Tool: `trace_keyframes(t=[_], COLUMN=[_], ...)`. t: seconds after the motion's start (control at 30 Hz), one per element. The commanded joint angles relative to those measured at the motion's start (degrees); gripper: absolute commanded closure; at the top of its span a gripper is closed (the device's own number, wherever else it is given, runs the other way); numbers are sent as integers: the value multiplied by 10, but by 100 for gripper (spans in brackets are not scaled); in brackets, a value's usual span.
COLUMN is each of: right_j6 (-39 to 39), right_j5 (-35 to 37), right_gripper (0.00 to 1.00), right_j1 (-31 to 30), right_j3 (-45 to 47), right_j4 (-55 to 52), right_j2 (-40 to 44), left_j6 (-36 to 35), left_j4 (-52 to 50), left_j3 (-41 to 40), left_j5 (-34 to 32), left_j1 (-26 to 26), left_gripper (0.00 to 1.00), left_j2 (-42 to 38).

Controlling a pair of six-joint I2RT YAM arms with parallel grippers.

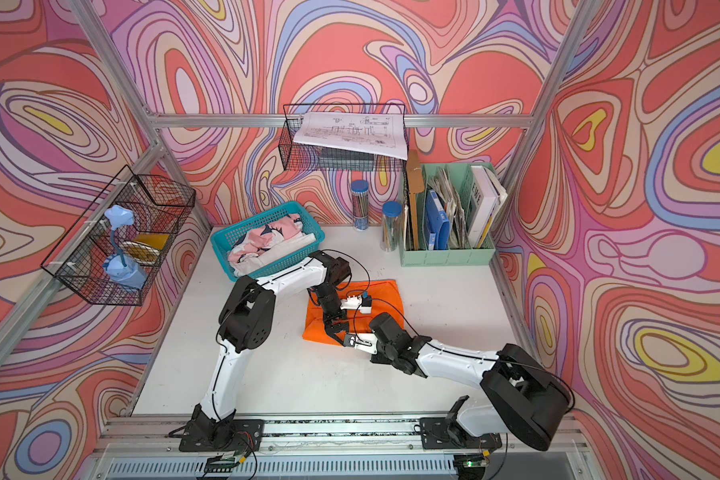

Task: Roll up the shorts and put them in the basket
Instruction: Roll the shorts at the center of the board.

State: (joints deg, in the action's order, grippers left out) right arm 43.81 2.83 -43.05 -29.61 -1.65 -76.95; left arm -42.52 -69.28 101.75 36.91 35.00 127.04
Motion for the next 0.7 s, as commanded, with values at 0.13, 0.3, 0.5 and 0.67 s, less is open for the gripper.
trace_keyframes(t=[0.13, 0.3, 0.5, 0.67], right_j6=[-40, -70, -91, -101], right_j5=[-128, -266, -390, -484], right_gripper=[100, 100, 100, 100], right_j1=[54, 121, 170, 206], right_j3=[-8, -64, -190, -288], right_j4=[-47, -100, -258, -381], right_j2=[5, -30, -133, -242], left_j6=[98, 150, 133, 56], left_j4=[306, 557, 732, 741], left_j3=[-175, -347, -485, -512], left_j5=[-76, -192, -287, -298], left_j1=[-54, -56, -35, 0], left_gripper=[1, 2, 2, 1], left_j2=[-231, -378, -471, -471])
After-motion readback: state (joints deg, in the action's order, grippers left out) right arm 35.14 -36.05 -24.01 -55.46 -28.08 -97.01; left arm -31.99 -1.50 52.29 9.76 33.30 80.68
